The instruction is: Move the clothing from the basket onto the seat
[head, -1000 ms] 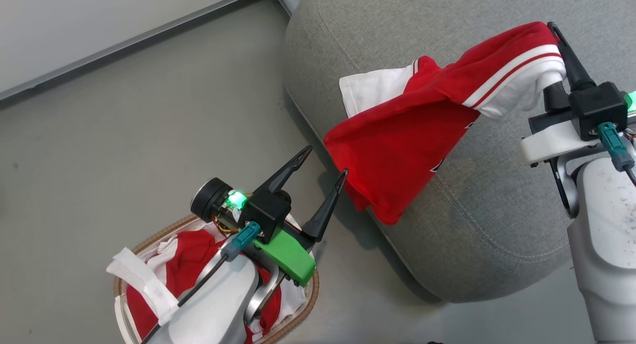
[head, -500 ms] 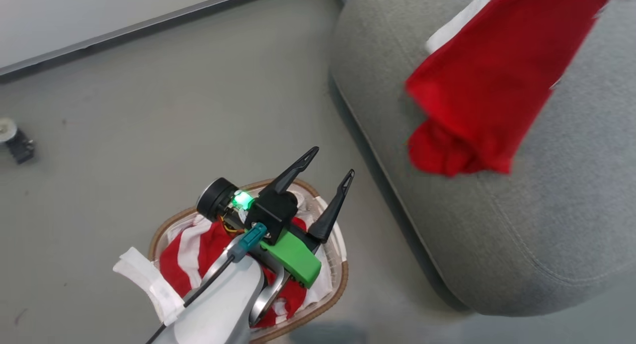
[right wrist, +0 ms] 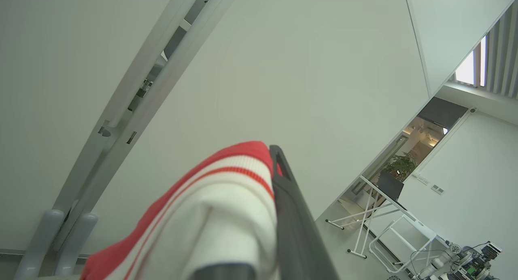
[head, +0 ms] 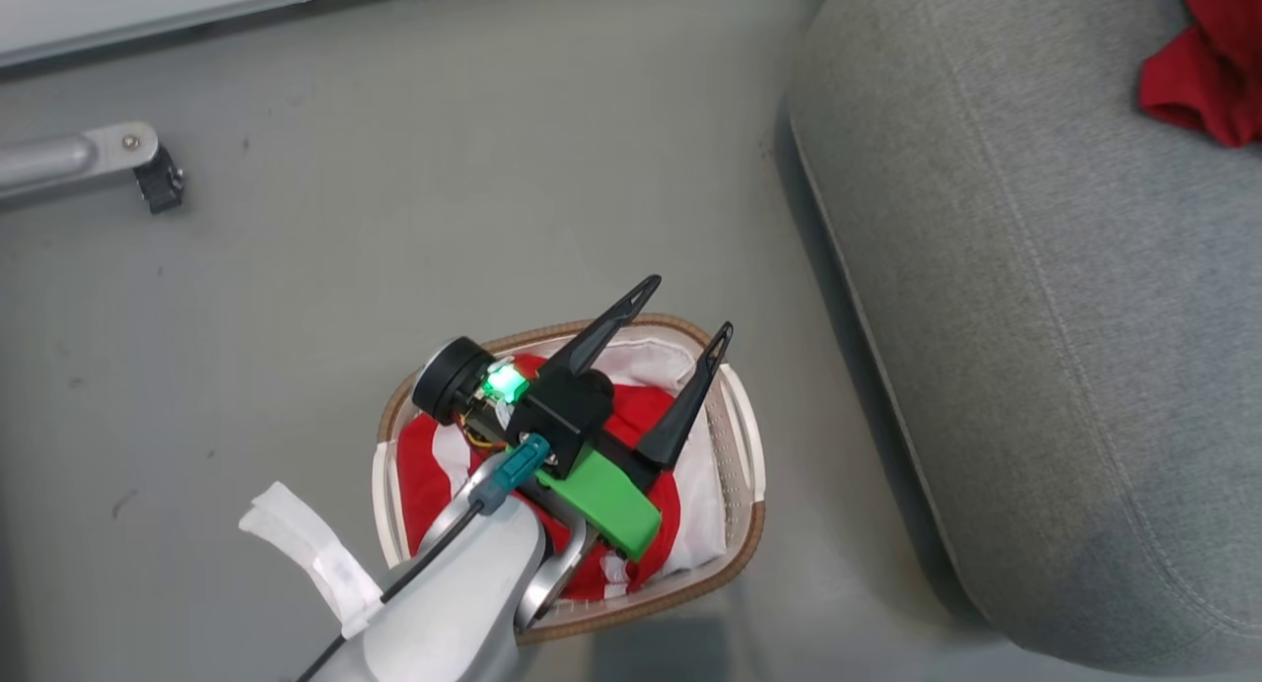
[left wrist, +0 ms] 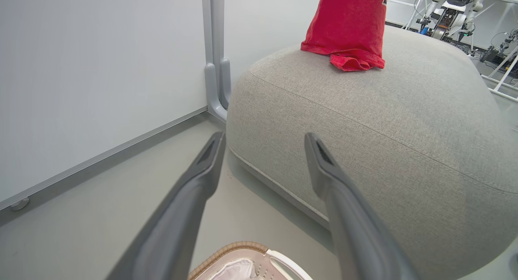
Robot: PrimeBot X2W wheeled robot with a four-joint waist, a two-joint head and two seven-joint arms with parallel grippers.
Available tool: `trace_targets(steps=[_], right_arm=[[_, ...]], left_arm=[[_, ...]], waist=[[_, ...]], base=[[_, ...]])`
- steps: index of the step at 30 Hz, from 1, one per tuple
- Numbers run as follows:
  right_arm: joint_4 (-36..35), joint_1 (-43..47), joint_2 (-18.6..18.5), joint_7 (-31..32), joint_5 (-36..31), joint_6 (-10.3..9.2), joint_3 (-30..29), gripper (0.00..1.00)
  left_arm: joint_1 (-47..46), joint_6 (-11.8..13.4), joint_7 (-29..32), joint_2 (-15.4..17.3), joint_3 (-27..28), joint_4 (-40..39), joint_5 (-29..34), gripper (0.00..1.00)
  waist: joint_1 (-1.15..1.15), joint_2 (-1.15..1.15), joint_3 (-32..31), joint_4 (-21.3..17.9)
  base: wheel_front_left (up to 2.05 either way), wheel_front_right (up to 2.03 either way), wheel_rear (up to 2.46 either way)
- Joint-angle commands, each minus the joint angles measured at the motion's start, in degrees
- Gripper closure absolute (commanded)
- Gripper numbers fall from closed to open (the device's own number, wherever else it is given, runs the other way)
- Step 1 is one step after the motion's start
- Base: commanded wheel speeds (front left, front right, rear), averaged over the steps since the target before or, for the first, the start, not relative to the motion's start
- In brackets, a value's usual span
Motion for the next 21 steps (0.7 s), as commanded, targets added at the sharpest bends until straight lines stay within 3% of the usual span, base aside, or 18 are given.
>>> trace_targets(steps=[1,7,12,21], right_arm=[[1.42,2.08,0.62,-0.22,-0.40,-0.10,-0.10,1.00],[6.40,6.83,3.15,-1.80,-3.19,-0.10,-1.83,1.00],[10.55,10.94,5.62,-2.85,-5.92,-0.10,-5.85,1.00],[14.25,16.25,6.91,-4.06,-9.74,-0.10,-15.20,1.00]], left_arm=[[-1.44,-0.18,-0.01,-0.13,0.17,-0.20,0.62,0.00],[-2.97,-0.22,-0.01,-0.12,0.68,-0.49,1.37,0.00],[-3.58,-0.23,-0.01,0.04,1.23,-0.48,1.65,0.00],[-3.51,-0.21,-0.01,0.77,2.43,0.00,1.97,0.00]], waist=[[0.00,0.00,2.90,2.12],[0.00,0.00,6.38,3.24],[0.00,0.00,8.08,3.23],[0.00,0.00,8.69,1.49]], base=[[0.00,0.00,0.00],[0.00,0.00,0.00],[0.00,0.00,0.00],[0.00,0.00,0.00]])
